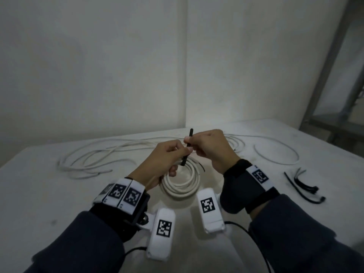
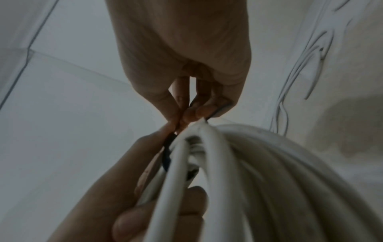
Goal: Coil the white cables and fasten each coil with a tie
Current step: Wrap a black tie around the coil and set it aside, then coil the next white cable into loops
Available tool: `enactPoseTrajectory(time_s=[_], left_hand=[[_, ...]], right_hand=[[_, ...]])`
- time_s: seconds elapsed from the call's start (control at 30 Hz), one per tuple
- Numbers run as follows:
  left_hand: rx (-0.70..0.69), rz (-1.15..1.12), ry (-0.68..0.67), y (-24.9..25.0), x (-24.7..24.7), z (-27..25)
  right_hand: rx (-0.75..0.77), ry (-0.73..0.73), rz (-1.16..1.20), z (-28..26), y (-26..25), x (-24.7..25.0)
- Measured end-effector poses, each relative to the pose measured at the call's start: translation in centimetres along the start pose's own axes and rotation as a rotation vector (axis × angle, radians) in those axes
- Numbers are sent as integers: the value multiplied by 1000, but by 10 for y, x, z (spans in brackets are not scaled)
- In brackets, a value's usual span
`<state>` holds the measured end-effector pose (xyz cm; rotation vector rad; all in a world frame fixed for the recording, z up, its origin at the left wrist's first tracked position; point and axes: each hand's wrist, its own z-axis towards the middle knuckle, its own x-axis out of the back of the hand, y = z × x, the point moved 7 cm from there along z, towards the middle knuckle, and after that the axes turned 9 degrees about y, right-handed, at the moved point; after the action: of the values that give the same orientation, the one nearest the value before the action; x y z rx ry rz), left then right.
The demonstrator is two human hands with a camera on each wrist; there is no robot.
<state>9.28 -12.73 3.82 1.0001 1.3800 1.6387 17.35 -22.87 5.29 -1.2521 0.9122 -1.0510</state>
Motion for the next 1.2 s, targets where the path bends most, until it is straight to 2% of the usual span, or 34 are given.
enactPoseTrajectory(time_s=[0.13, 0.33, 0.43, 0.5, 0.57, 0.63, 0.7, 0.77, 0.8, 0.87, 0.9, 0.93, 0.97, 1.1, 1.13, 1.2], left_hand=[[10, -46, -60, 3, -37, 22], [105, -259, -90, 2, -103, 74], [121, -332, -42, -1, -127, 108], [143, -339, -32, -8, -143, 128], [161, -336, -46, -17, -161, 146], [152, -273, -54, -24, -183, 162], [123, -118, -57, -34, -202, 178], [87, 42, -131, -46, -225, 190], [48, 147, -233, -53, -240, 193], [-96, 584, -549, -71, -269, 185], [-173, 793, -668, -79, -277, 180], [-239, 927, -727, -81, -279, 177], [-281, 989, -737, -79, -279, 176], [-399, 1008, -640, -67, -258, 187], [-429, 971, -612, -61, -248, 188], [-480, 764, -453, -41, -219, 189]], right_hand=[[-65, -85, 34, 18, 5, 37], [-117, -47, -41, 54, 14, 91], [-179, -163, -110, 62, 27, 110], [-158, -243, -136, 67, 32, 121], [-119, -238, -175, 81, 37, 138], [-89, -190, -241, 98, 42, 157], [-102, -100, -302, 114, 49, 181], [-166, 106, -258, 132, 59, 217], [-197, 241, -184, 139, 63, 238], [-227, 489, -14, 150, 72, 275], [-235, 571, 58, 156, 77, 288], [-250, 623, 109, 162, 84, 298], [-273, 647, 155, 170, 91, 304], [-332, 623, 233, 202, 112, 310], [-333, 614, 210, 208, 114, 309], [-319, 658, 139, 217, 114, 310]])
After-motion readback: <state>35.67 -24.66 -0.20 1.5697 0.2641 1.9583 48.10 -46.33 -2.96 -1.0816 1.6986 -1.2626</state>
